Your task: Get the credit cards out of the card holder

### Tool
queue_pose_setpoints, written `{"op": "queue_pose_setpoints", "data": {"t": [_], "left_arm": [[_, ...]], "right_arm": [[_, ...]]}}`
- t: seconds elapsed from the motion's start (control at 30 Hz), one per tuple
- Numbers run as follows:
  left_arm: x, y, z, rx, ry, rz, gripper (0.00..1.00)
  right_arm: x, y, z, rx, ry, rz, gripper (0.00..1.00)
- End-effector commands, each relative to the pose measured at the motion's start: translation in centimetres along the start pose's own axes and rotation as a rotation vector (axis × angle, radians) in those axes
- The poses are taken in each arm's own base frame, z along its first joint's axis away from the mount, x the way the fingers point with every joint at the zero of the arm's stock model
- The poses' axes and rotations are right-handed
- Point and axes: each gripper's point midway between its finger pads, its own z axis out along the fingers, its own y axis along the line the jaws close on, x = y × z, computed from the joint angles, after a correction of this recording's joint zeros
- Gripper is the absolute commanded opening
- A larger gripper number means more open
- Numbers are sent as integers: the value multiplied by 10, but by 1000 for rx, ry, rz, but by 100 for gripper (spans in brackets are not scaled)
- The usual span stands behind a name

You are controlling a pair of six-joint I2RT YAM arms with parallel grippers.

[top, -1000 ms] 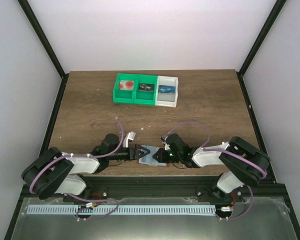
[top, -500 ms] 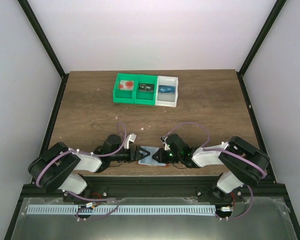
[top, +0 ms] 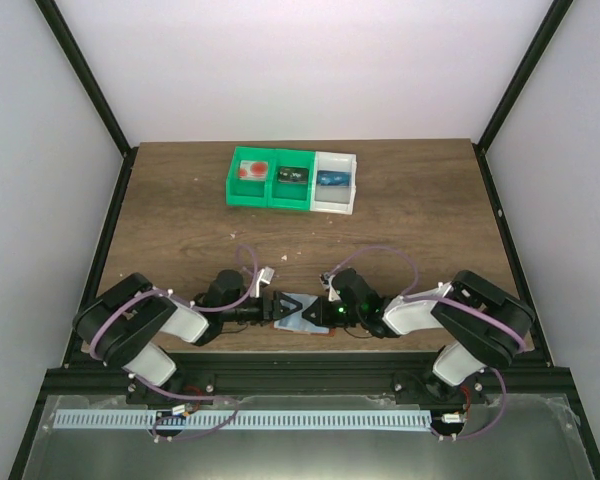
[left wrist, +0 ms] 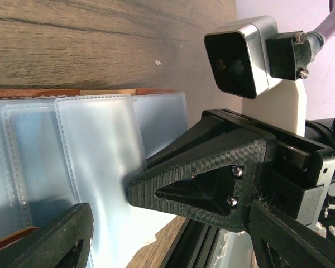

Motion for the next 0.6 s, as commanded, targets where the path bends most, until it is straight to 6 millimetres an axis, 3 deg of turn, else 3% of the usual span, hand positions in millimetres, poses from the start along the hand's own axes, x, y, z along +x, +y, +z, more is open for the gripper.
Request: {"op": "queue_pose_setpoints", "data": {"t": [0.0,0.57], "left_arm": [[1,-14,0,84,1,-4,78],[-6,-39,4,169,-1,-6,76]], "right_arm": [[13,-8,2,17,36,19,8],[0,5,-8,-33,-42,21,19]]}}
